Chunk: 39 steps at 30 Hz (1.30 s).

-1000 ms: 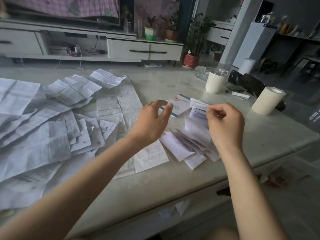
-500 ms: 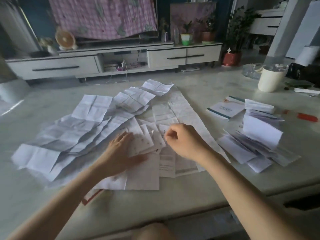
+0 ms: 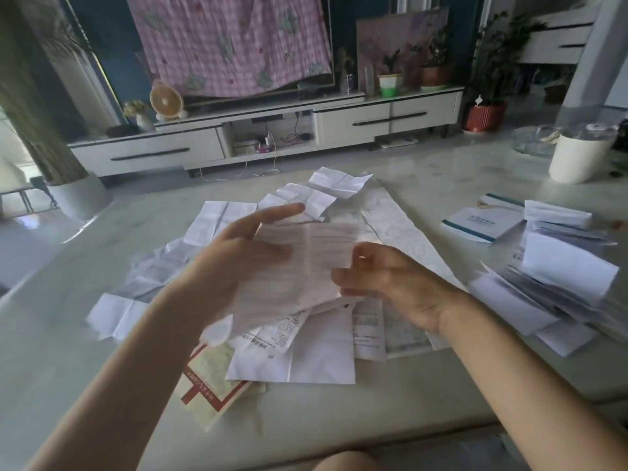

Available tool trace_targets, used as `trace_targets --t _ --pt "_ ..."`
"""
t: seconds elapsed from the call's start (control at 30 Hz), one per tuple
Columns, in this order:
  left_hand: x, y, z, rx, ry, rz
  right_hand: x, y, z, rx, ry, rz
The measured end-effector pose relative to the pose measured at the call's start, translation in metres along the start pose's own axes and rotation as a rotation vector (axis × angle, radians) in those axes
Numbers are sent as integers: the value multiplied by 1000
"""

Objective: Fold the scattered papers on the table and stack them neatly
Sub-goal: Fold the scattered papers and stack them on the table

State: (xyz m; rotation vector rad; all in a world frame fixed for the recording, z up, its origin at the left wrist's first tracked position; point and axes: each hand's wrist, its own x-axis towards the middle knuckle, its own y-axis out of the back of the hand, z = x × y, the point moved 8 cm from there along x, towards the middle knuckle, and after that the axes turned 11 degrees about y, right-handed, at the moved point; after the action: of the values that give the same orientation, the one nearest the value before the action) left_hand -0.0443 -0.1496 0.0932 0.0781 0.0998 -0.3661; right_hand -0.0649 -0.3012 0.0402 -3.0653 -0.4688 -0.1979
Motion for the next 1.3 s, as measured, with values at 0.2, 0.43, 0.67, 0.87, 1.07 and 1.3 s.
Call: trace_targets --t 0.2,0.43,0.67,0.87,1.07,1.3 --pt "22 -12 -19 -308 162 -77 -1 41 -6 78 37 254" --pt "35 -26 -59 -101 103 -16 -1 70 -9 70 68 452" --pt "48 -31 -77 -242 245 32 6 61 6 -71 -14 266" --pt "45 -18 -85 -396 311 54 13 56 4 -18 -21 183" --pt "44 -20 -81 -244 293 -77 15 43 3 -257 -34 5" --pt "35 -41 -78 -131 289 -293 1 48 -13 -267 -66 -2"
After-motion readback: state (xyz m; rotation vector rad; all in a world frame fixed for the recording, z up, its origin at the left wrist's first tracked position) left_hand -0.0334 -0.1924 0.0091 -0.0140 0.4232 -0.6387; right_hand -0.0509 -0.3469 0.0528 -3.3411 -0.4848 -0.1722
